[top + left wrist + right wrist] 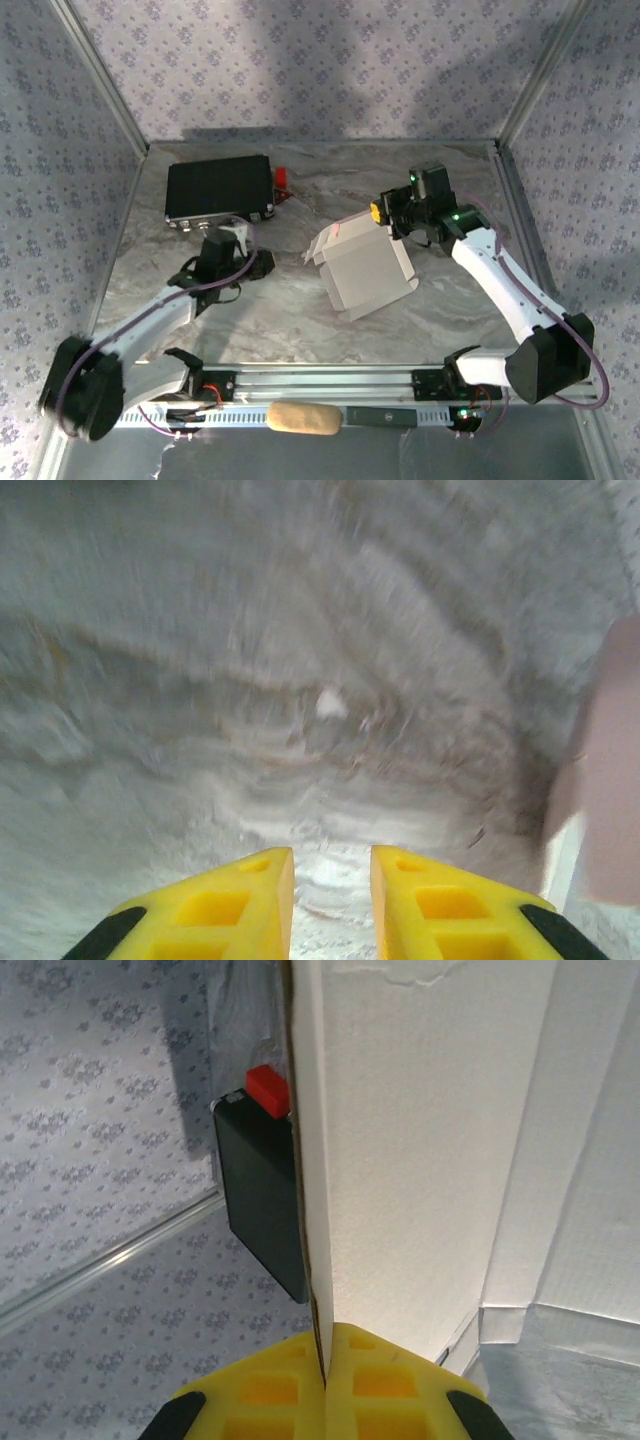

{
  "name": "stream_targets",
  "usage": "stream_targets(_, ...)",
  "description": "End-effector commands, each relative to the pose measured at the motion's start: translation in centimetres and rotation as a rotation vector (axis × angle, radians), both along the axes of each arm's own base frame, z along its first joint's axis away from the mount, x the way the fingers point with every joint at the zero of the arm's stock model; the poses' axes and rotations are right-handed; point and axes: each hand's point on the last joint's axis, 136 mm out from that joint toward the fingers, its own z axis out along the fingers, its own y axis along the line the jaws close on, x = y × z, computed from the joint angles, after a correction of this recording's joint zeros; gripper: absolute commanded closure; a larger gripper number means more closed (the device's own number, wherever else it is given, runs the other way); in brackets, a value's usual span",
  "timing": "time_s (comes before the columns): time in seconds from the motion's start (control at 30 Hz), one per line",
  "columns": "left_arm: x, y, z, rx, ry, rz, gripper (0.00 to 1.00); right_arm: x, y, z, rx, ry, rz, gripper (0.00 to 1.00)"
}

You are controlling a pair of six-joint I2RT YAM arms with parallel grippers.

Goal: Fold the paper box

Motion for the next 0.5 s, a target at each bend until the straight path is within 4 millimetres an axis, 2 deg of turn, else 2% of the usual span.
stream_targets(0.0,2.0,-3.9,3.8,-0.28,-0.103,-0.059,0.76,-0.2,0.1,0.2,0.063,0.027,-0.022,1.0)
stream_targets(0.3,4.4,-7.5,4.9,-0.539,-0.18,-0.094,0.74,1.1,-0.6,0.8,0.19,0.051,-0.082,1.0)
stream_targets(0.37,4.7,-8.5,5.1,-0.597,-0.186,-0.107,0.74,1.1,-0.9,1.1,0.197,0.05,-0.095,1.0)
stream_targets(0.47,4.4,-8.8,4.8,-0.662,-0.19,-0.1,0.74,1.5,-1.9,1.5,0.218,0.042,-0.123,1.0)
